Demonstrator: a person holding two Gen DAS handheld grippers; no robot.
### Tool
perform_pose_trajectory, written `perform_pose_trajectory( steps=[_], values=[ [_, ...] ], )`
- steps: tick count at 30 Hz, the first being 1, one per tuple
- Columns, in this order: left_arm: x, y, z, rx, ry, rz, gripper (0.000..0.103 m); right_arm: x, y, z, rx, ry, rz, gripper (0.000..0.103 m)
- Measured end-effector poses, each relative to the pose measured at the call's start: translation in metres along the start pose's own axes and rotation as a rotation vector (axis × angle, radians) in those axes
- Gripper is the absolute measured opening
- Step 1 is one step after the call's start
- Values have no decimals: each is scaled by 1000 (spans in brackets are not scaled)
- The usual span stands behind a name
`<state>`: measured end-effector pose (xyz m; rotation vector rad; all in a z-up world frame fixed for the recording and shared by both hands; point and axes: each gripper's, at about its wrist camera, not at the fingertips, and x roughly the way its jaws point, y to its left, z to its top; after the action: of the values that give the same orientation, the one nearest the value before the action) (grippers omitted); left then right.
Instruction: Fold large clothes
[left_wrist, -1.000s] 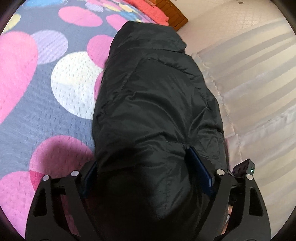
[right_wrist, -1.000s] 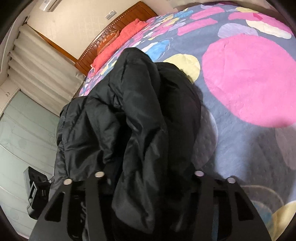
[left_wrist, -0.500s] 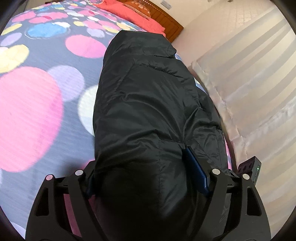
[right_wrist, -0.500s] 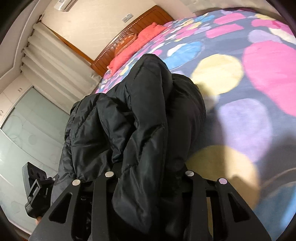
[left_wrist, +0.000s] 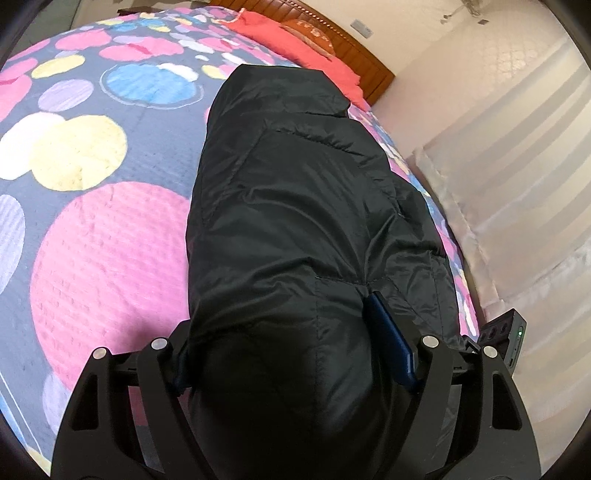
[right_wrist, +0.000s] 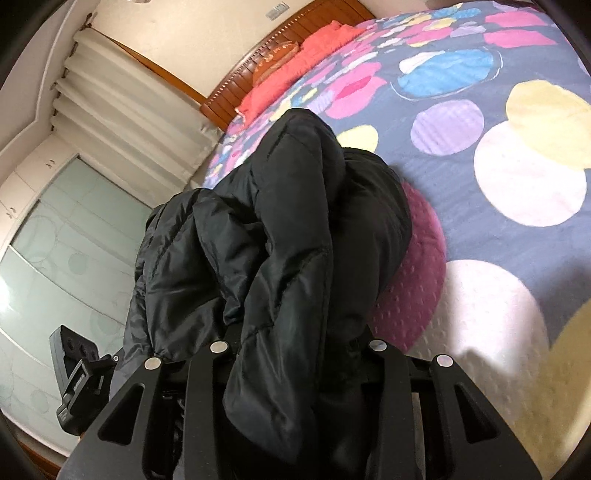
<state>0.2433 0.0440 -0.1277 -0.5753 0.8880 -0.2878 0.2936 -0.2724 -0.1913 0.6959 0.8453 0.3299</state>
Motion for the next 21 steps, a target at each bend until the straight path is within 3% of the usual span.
perform_pose_trajectory(
  steps=[4, 9, 14, 21],
  values=[
    [2, 14, 3, -18, 16, -13, 81, 1, 1, 2, -4, 7, -41, 42],
    [-13, 26, 0, -15, 5, -24, 86, -7, 7, -8, -13, 8, -108, 62],
    [-37, 40, -18, -24, 0, -78, 92, -26, -5, -20, -17, 15, -104, 75],
    [-36, 60, -53, -136, 40, -192, 97, -41, -12, -51, -1, 18, -82, 77]
  ],
)
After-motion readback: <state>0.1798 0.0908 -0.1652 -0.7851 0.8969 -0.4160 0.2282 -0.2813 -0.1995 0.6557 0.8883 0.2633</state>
